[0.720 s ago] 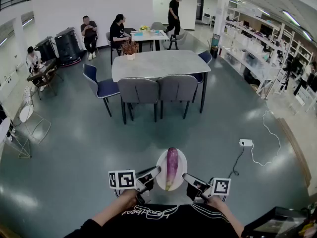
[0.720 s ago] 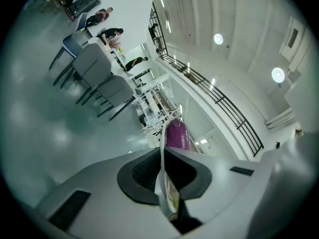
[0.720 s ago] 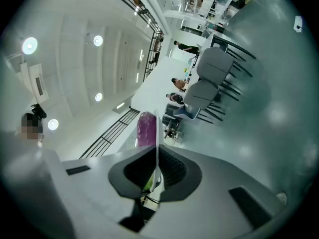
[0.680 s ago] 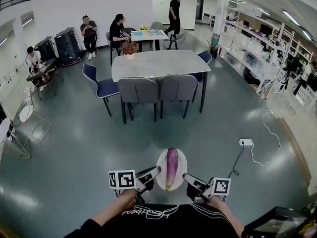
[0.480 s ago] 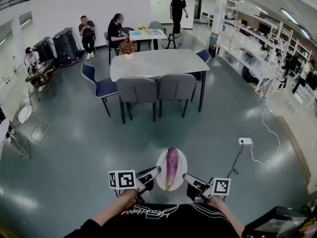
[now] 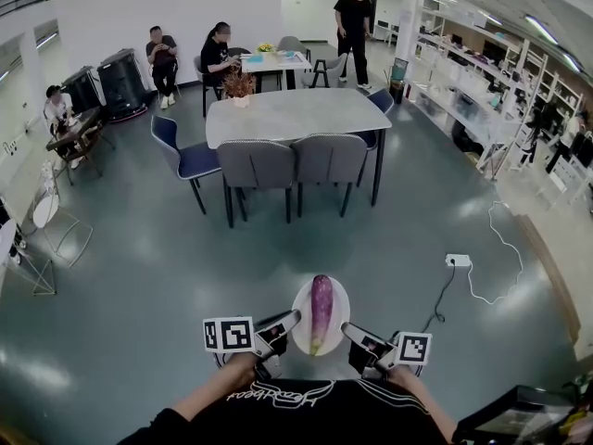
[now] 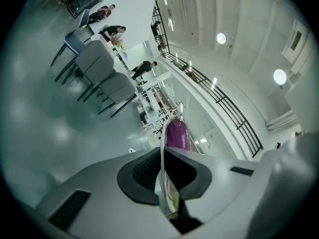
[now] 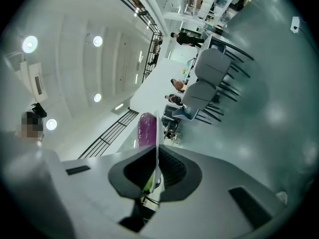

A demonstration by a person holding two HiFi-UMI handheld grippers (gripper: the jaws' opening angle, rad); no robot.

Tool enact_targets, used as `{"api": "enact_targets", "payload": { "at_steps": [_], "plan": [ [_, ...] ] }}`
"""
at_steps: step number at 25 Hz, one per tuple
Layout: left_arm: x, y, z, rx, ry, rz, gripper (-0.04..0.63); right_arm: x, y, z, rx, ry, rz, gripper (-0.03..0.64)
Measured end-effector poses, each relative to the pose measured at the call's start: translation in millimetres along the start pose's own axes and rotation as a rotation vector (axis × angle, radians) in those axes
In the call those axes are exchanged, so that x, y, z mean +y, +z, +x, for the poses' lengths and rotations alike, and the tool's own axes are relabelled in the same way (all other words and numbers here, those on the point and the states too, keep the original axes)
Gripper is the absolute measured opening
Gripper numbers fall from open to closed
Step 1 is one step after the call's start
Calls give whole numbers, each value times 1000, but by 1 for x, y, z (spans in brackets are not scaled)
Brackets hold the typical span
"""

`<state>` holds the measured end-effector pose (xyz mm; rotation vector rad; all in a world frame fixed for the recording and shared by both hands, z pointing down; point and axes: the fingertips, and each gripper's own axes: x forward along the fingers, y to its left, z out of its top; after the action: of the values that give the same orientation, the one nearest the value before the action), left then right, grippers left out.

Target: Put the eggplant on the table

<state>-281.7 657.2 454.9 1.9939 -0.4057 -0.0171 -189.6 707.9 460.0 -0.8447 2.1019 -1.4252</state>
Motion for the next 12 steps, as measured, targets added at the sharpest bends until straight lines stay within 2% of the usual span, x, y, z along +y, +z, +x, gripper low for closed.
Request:
{"api": "enact_targets", "payload": {
  "at_steps": [12],
  "plan": [
    [-1,5,-4,-17,-19,-14,29,5,2,6,-26,3,-7,18]
  ]
}}
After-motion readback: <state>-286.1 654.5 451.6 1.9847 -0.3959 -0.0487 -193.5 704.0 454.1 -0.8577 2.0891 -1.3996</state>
